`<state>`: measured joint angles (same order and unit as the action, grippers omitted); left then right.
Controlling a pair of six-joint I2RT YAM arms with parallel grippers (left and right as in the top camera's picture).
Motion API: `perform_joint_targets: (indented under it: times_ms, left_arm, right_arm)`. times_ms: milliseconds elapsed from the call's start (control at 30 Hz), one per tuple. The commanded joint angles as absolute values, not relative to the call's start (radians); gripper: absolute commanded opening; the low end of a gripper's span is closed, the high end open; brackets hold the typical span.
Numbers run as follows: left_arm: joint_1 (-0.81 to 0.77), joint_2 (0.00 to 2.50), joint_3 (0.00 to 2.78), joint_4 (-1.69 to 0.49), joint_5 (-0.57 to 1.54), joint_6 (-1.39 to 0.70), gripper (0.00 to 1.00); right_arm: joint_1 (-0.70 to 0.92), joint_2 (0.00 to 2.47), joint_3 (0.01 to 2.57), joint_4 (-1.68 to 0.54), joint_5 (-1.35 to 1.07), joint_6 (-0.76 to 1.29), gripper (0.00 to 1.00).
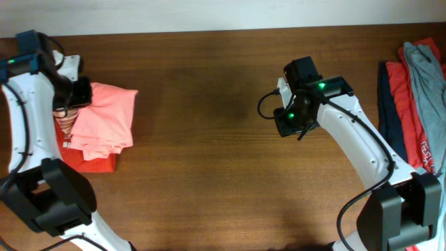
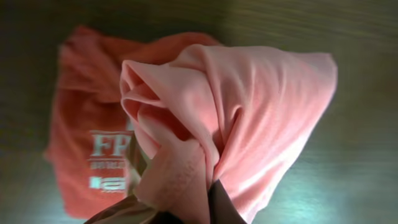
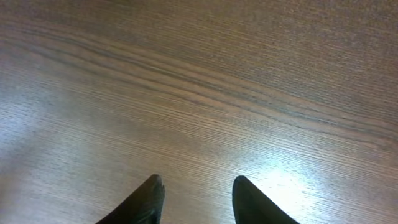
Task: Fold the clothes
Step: 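Carry the pink shirt left onto the red shirt with the left gripper, then press the pink shirt down onto the red shirt with the left gripper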
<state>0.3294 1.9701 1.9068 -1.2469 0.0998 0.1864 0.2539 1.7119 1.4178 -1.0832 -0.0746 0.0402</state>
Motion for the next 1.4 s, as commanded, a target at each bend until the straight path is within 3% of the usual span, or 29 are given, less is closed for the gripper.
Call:
perform_joint_targets:
  times_ms: [0, 567, 633, 667, 700, 967, 1133, 1367]
  left_arm:
    - [0.375, 1.979, 1.911, -1.242, 0.074, 0.171, 0.0]
    - [0.492, 2.111, 1.91, -1.219, 0.074, 0.115, 0.0]
    - [0.501, 2.124, 1.91, -1.222, 0.073, 0.102, 0.18]
    - [0.506, 2.127, 1.91, -1.224, 0.074, 0.093, 0.74]
    - [0.511, 2.129, 1.91, -1.224, 0.074, 0.084, 0.99]
    - [0.533, 2.072, 1.929, -1.242, 0.076, -0.017, 1.0]
    - [0.514, 1.961, 1.932, -1.246, 0.195, 0.005, 0.99]
    - [0.442, 1.893, 1.929, -1.34, 0.201, 0.038, 0.92]
  right_arm:
    - [0.248, 1.706, 1.428, -1.09, -0.063, 0.03, 0.41]
    - [0.248, 1.706, 1.428, -1.111, -0.069, 0.034, 0.41]
    - [0.248, 1.706, 1.428, -1.112, -0.071, 0.034, 0.41]
    - [0.248, 1.706, 1.429, -1.113, -0.071, 0.034, 0.41]
    - [0.248, 1.706, 1.428, -1.113, -0.07, 0.034, 0.41]
    - [0.248, 1.706, 1.428, -1.119, -0.07, 0.033, 0.41]
    - [0.248, 1.706, 1.428, -1.118, -0.07, 0.033, 0.41]
    - [0.248, 1.706, 1.428, -1.111, -0.07, 0.034, 0.41]
